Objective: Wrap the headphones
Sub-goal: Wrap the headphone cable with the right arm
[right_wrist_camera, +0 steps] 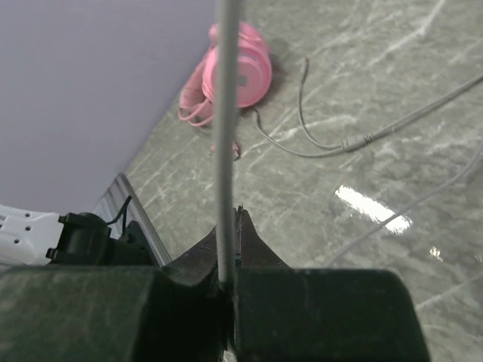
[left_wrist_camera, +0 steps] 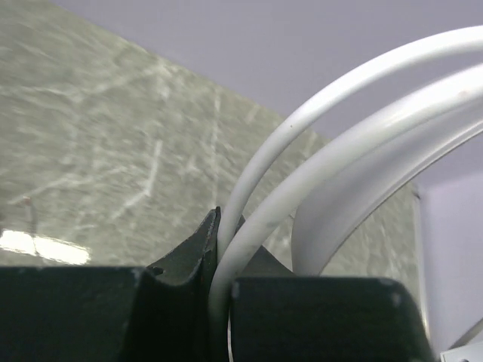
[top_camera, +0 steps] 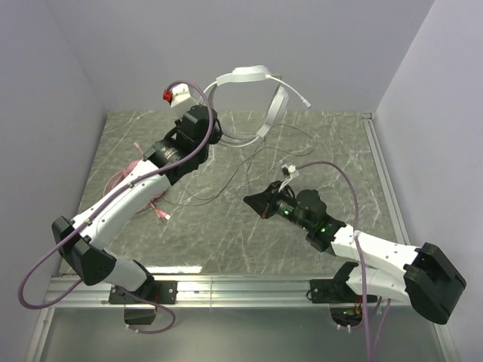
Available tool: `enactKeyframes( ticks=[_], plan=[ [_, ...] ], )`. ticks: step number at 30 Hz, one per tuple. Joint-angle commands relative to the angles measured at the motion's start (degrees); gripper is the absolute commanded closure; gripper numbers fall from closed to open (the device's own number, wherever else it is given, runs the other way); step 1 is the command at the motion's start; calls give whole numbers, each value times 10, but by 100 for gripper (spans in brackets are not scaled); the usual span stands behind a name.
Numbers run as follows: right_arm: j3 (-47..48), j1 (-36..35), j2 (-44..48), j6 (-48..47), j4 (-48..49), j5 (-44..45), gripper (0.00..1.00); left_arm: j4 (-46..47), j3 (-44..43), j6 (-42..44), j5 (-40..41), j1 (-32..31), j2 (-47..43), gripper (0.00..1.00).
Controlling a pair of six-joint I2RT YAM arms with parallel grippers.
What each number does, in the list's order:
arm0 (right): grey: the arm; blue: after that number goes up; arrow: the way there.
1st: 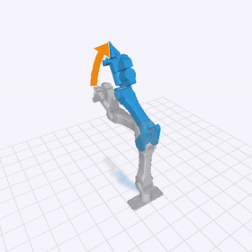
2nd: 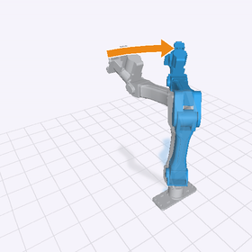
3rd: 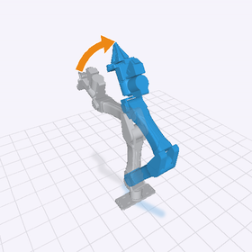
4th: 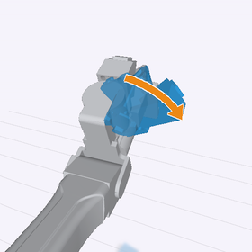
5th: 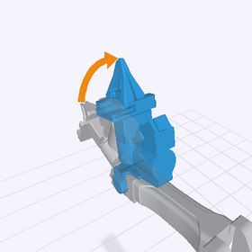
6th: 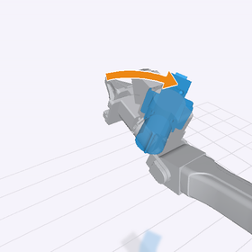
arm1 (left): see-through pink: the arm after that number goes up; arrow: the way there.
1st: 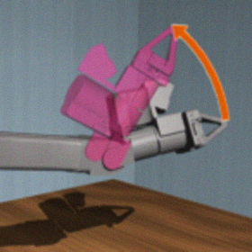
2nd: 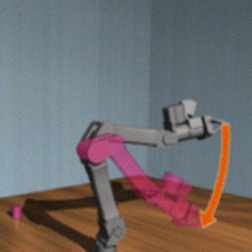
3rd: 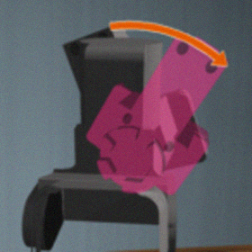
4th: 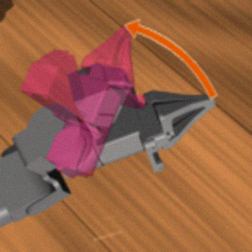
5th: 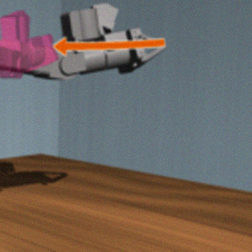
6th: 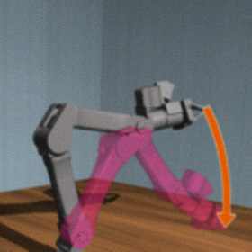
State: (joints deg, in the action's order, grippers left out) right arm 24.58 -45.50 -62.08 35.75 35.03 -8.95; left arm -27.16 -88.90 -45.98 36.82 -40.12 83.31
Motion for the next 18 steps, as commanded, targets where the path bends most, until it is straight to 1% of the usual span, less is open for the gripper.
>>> enactKeyframes(
  ticks=[1, 2, 3, 5, 6, 7, 8, 10, 11, 14, 15, 17, 18],
  plan=[
    [53, -14, 21, 6, -115, 35, 100, 74, 7, -7, 183, -31, -32, 100],
    [70, -23, 25, -2, -156, 39, 100, 94, 14, 13, 196, -36, -31, 100],
    [78, -28, 35, -8, -175, 52, 100, 101, 18, 40, 231, -42, -28, 100],
    [99, -35, 43, -24, -218, 60, 100, 121, 29, 75, 256, -52, -24, 100],
    [121, -37, 49, -30, -261, 63, 100, 121, 29, 104, 267, -54, -15, 100],
    [131, -39, 50, -36, -281, 63, 100, 119, 25, 115, 275, -56, -10, 100],
    [154, -41, 51, -46, -322, 63, 100, 113, 22, 123, 280, -56, -5, 100],
    [172, -44, 53, -64, -348, 64, 100, 93, 12, 149, 271, -56, 11, 100],
    [186, -45, 55, -69, -381, 66, 100, 91, 11, 163, 266, -57, 16, 100],
    [204, -47, 73, -86, -414, 83, 100, 90, 14, 212, 265, -61, 33, 100],
    [209, -47, 81, -91, -436, 88, 100, 100, 19, 254, 266, -63, 43, 100],
    [228, -47, 86, -109, -458, 89, 100, 124, 31, 300, 277, -72, 55, 100],
    [235, -46, 86, -115, -480, 87, 100, 133, 35, 347, 285, -79, 69, 100]
  ],
)
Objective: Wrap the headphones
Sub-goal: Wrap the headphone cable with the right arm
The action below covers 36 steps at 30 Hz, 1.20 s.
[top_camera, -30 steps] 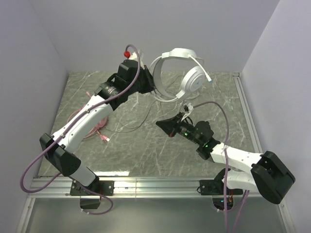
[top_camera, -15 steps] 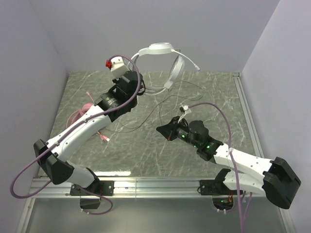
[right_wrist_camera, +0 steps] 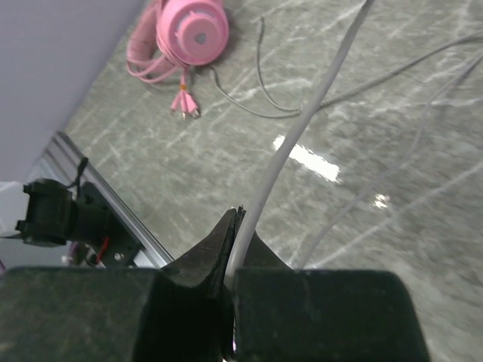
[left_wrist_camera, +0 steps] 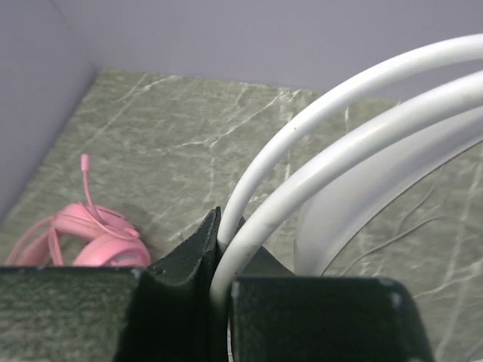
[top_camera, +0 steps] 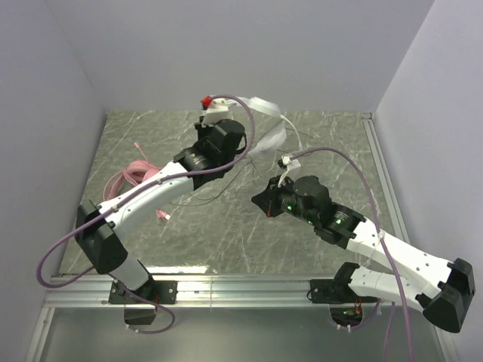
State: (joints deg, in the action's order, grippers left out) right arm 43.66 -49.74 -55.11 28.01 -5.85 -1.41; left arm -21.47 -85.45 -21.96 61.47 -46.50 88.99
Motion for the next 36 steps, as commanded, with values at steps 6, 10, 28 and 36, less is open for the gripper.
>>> enactKeyframes(
  ticks=[6, 10, 28, 36],
  plan=[
    [94, -3, 5, -62, -130, -15, 100, 90, 16, 161, 38, -26, 33, 100],
    [115, 1, 17, -71, -152, -28, 100, 135, 61, 250, 1, -28, 25, 100],
    [228, 70, 5, -144, -310, 108, 100, 156, 170, 448, -145, -49, -21, 100],
    [251, 111, -3, -133, -350, 64, 100, 301, 229, 541, -30, -47, -25, 100]
  ],
)
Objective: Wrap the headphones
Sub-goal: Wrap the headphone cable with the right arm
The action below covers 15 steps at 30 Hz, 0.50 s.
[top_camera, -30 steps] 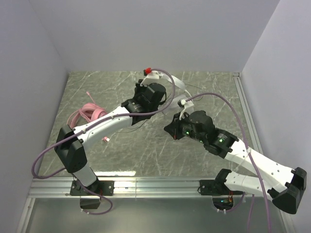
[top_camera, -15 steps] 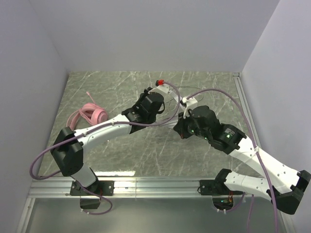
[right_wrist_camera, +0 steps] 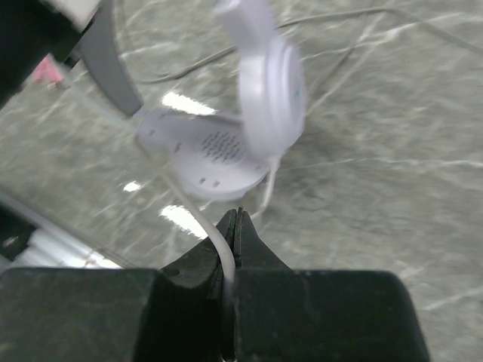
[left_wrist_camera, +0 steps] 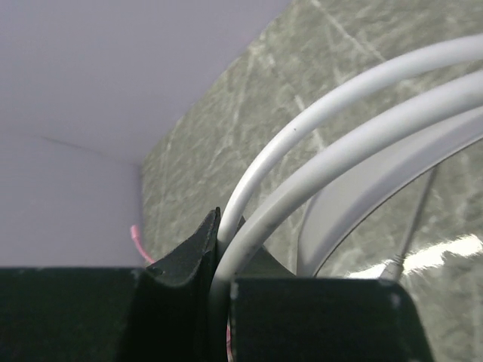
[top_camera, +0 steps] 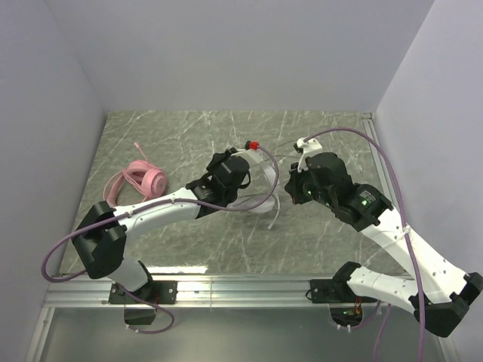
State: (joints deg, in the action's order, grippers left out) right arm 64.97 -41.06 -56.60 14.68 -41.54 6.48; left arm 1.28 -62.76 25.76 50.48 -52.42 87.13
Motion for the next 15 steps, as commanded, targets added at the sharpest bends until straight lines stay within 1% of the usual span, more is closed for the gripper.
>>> enactKeyframes(
  ticks=[1, 2, 3, 4, 5, 6, 7, 9, 10, 11, 13, 14, 15],
  plan=[
    [32, 27, 14, 4, 12, -84, 100, 69, -9, 54, 101, 15, -2, 100],
    [22, 28, 17, 10, 26, -115, 100, 59, -22, 7, 109, 21, 2, 100],
    [17, 29, 19, 17, 33, -135, 100, 11, -54, -24, 110, 31, 12, 100],
    [10, 28, 21, 32, 41, -152, 100, -11, -70, -54, 100, 35, 15, 100],
    [-4, 29, 27, 39, 59, -187, 100, -35, -82, -97, 97, 38, 17, 100],
    [-12, 28, 29, 44, 68, -203, 100, -53, -96, -111, 95, 43, 21, 100],
    [-21, 29, 31, 56, 75, -218, 100, -57, -100, -122, 91, 43, 21, 100],
    [-31, 29, 34, 70, 96, -248, 100, -56, -111, -171, 116, 49, 24, 100],
    [-41, 29, 35, 84, 102, -260, 100, -85, -125, -197, 128, 51, 28, 100],
    [-45, 28, 35, 88, 116, -286, 100, -108, -140, -247, 132, 54, 38, 100],
    [-51, 29, 33, 93, 123, -290, 100, -156, -183, -305, 128, 63, 46, 100],
    [-50, 29, 33, 92, 113, -276, 100, -180, -191, -318, 116, 65, 48, 100],
    [-49, 29, 32, 90, 105, -239, 100, -174, -184, -306, 91, 66, 45, 100]
  ],
)
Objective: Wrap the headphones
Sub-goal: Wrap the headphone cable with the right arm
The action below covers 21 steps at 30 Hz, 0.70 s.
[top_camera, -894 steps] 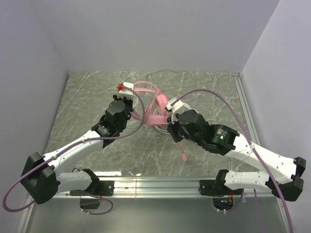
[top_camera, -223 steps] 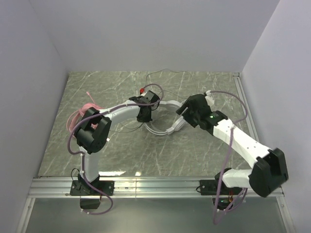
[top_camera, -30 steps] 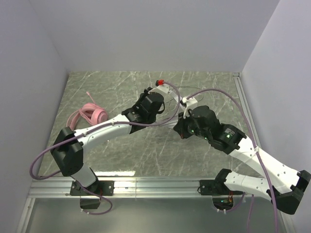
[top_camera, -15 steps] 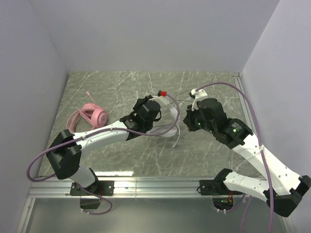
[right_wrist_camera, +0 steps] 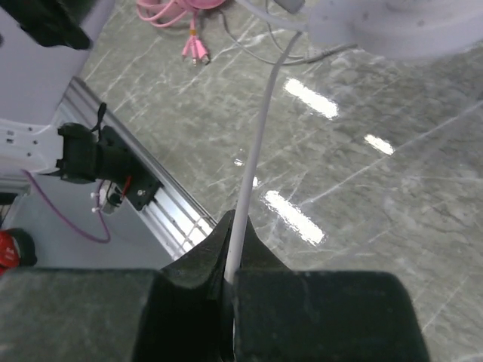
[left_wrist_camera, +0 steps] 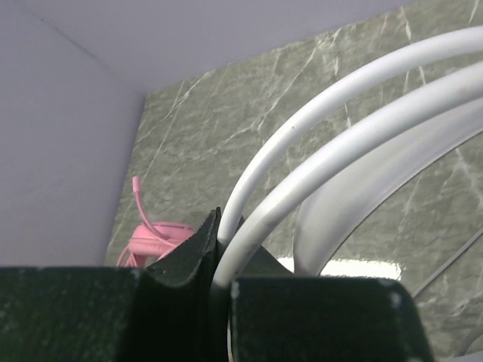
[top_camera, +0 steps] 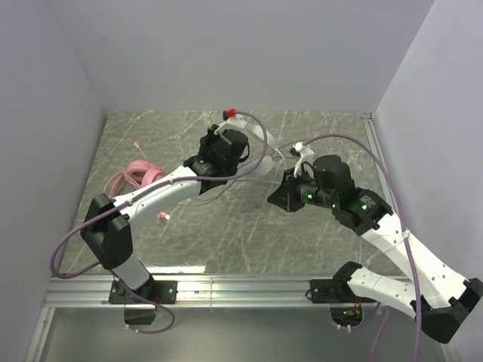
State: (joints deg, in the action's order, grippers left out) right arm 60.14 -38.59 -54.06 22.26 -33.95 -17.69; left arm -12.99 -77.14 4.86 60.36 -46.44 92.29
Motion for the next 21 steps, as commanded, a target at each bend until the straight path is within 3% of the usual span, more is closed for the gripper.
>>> enactKeyframes(
  ticks=[1, 4, 8, 15, 21],
  plan=[
    [7, 5, 7, 6, 19, 27, 100, -18, -28, -80, -12, 6, -12, 100],
    [23, 6, 4, -11, -15, 87, 100, 18, -1, -26, -16, 6, -26, 100],
    [53, 13, -5, -38, -68, 199, 100, 6, 13, 35, -83, 6, -41, 100],
    [89, 28, -25, -81, -85, 291, 100, 39, 74, 123, -162, -10, -76, 100],
    [87, 43, -40, -91, -32, 329, 100, -14, 87, 153, -348, -16, -112, 100]
  ],
)
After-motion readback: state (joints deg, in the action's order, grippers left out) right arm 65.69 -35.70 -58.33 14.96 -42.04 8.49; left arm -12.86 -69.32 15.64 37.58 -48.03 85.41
